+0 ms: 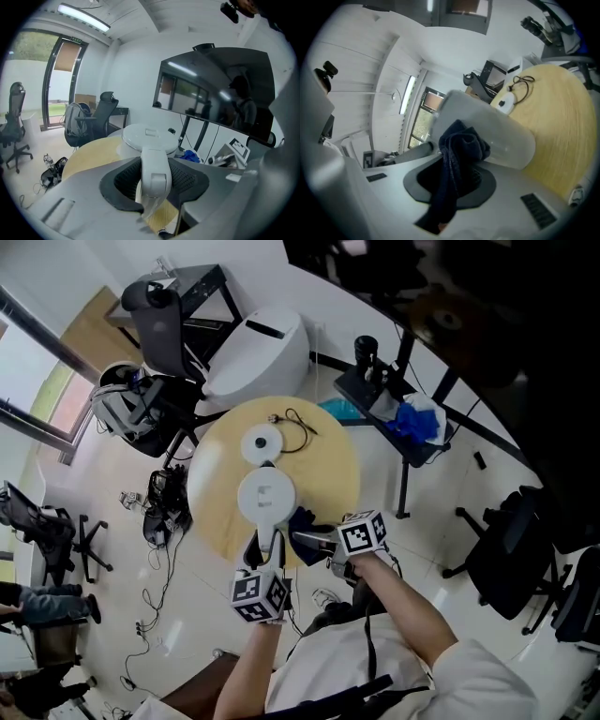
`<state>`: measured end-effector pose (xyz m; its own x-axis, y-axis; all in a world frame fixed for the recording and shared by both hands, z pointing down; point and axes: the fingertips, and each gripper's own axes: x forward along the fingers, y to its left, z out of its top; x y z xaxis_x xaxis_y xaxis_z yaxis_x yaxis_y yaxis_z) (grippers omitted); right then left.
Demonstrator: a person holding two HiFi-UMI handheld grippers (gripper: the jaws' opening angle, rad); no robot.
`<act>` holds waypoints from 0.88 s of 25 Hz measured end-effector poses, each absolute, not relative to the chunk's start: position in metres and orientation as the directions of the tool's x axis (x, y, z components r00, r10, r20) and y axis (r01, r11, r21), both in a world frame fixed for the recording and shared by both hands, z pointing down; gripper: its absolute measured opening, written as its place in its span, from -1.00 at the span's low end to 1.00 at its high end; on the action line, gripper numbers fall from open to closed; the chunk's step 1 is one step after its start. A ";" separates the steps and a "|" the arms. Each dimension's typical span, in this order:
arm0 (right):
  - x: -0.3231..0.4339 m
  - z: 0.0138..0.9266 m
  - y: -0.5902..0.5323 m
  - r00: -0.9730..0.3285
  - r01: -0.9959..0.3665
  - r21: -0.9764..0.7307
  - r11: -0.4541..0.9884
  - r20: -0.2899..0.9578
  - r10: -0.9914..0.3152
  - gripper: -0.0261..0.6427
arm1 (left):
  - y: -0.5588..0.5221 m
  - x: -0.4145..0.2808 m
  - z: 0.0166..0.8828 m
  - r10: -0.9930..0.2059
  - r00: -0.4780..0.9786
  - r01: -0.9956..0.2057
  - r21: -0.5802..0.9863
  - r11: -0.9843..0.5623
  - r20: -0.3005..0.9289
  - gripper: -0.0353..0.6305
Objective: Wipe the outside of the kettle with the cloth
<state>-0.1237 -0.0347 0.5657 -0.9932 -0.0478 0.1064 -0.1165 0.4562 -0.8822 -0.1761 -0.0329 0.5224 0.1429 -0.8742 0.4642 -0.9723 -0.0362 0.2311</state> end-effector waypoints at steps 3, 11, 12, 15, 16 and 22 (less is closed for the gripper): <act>-0.130 0.616 -0.031 -0.984 -0.171 -0.906 0.387 0.178 -0.016 -0.72 | -0.034 -0.174 0.522 -0.870 0.137 -0.973 0.228 -0.029 0.474 -0.35; -0.139 0.713 -0.022 -0.899 -0.345 -0.887 0.306 0.407 0.165 -0.72 | -0.034 -0.174 0.522 -0.853 0.162 -0.972 0.228 -0.052 0.496 -0.35; -0.139 0.715 -0.022 -0.893 -0.346 -0.881 0.322 0.415 0.175 -0.72 | -0.034 -0.174 0.523 -0.849 0.174 -0.971 0.229 -0.065 0.499 -0.35; -0.141 0.693 -0.020 -0.905 -0.288 -0.867 0.406 0.385 0.181 -0.72 | -0.037 -0.174 0.524 -0.835 0.222 -0.967 0.221 -0.123 0.504 -0.35; -0.142 0.677 -0.020 -0.919 -0.250 -0.869 0.427 0.352 0.179 -0.72 | -0.037 -0.175 0.523 -0.830 0.239 -0.965 0.218 -0.145 0.504 -0.35; -0.135 0.584 -0.027 -0.966 -0.068 -0.831 0.552 0.194 0.174 -0.72 | -0.042 -0.174 0.525 -0.787 0.331 -0.943 0.216 -0.254 0.520 -0.35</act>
